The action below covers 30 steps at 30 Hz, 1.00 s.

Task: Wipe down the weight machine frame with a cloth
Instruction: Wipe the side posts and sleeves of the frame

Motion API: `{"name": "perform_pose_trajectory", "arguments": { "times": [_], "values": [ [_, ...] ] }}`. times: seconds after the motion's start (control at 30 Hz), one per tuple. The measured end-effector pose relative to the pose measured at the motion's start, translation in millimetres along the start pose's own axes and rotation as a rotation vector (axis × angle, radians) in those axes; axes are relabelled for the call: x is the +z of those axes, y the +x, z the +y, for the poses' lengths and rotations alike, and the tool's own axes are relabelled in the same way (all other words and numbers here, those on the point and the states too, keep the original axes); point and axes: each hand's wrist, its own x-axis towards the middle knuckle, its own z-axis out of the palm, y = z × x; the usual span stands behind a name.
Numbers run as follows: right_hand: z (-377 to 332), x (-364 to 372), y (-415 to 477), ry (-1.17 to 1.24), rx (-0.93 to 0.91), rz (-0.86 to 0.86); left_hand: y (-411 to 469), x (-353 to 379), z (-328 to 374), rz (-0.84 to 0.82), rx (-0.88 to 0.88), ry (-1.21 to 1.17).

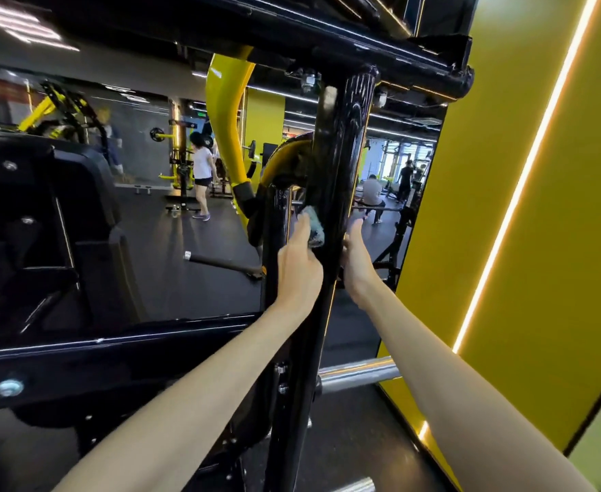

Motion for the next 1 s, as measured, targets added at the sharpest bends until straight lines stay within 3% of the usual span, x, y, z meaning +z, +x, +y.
{"name": "perform_pose_trajectory", "arguments": {
  "times": [0.1,0.17,0.37,0.5,0.6,0.73,0.93,1.0],
  "values": [
    [3,2,4,0.014,0.009,-0.052,19,1,29,0.031,0.158,-0.034],
    [6,0,7,0.019,0.002,-0.072,14,1,10,0.0,0.189,-0.021],
    [18,-3,10,0.056,0.072,-0.081,-56,8,-48,-0.04,0.006,0.035],
    [17,1,11,0.114,0.089,-0.057,-10,4,-27,-0.011,-0.032,0.005],
    [19,2,7,0.077,0.097,-0.011,24,-8,-30,-0.087,-0.125,0.052],
    [33,-5,-1,0.04,0.103,0.006,16,-25,-51,-0.212,-0.156,0.073],
    [60,-1,-6,0.099,0.144,0.05,-59,-4,-29,-0.109,-0.001,0.043],
    [69,5,-5,0.12,0.138,0.065,-48,3,-33,-0.086,-0.036,0.049]
  ]
}}
